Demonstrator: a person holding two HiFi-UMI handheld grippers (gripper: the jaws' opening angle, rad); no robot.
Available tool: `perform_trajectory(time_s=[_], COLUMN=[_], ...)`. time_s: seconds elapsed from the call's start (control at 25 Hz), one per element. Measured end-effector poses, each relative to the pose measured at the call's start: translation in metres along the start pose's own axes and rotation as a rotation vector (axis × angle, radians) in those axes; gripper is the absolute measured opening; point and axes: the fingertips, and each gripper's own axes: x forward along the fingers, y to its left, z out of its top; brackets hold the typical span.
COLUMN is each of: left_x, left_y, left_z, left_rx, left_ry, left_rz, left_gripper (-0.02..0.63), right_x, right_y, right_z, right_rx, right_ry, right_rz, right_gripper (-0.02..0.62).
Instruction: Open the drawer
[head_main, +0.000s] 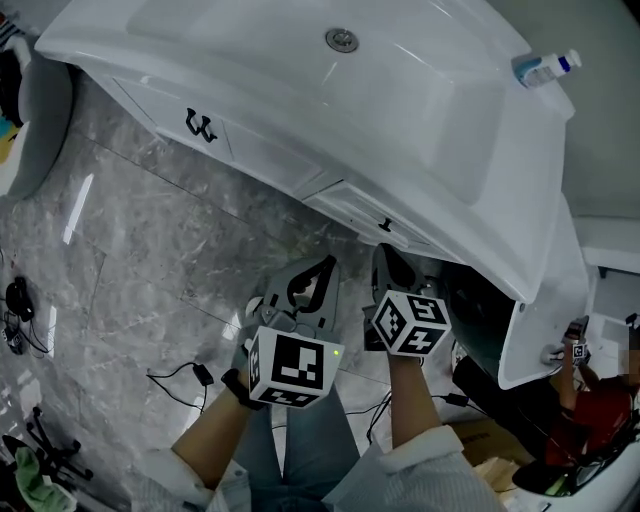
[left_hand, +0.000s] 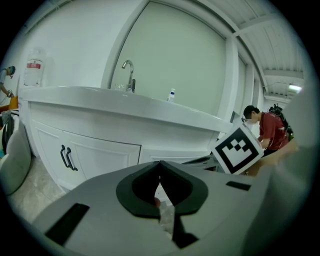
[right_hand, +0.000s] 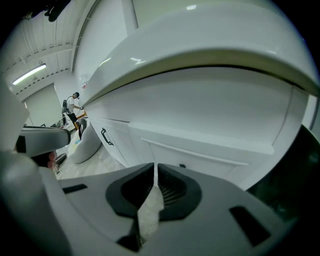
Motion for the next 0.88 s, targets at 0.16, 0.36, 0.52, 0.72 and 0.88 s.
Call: perform_trajectory(time_s=[0.16, 0.36, 0.52, 0.72, 0.88], left_x=[0.002, -0.002, -0.003, -0.004, -0.004], left_y=[0.0, 0.001, 0.004, 0.011, 0.013], left_z=[-0.007, -0.016, -0.022, -0.027, -0.03], left_rx=[-0.005, 0.012, 0.017, -0.005, -0.007], left_ry=[0.006, 0.018, 0.025, 0.032, 0.035], left_rz=[-0.001, -0.007, -0.006, 0.005, 0.01], left_gripper=[0.017, 0.017, 0.017, 0.017, 0.017], right_x=[0.01, 0.026, 0.04, 0.057, 0.067], right_y=[-0.009, -0.019, -0.027, -0.038, -0.042], right_z=[-0.005, -0.013, -0.019, -0.023, -0.024], right_rx=[0.003, 0.03, 0.052, 0.06, 0.066], right_ry=[0.009, 0.038, 0.055, 0.076, 0.093], right_rz=[-0.02, -0.047, -0.083, -0.129, -0.144], right_gripper=[0.058, 0.127, 0.19, 0.238, 0.244])
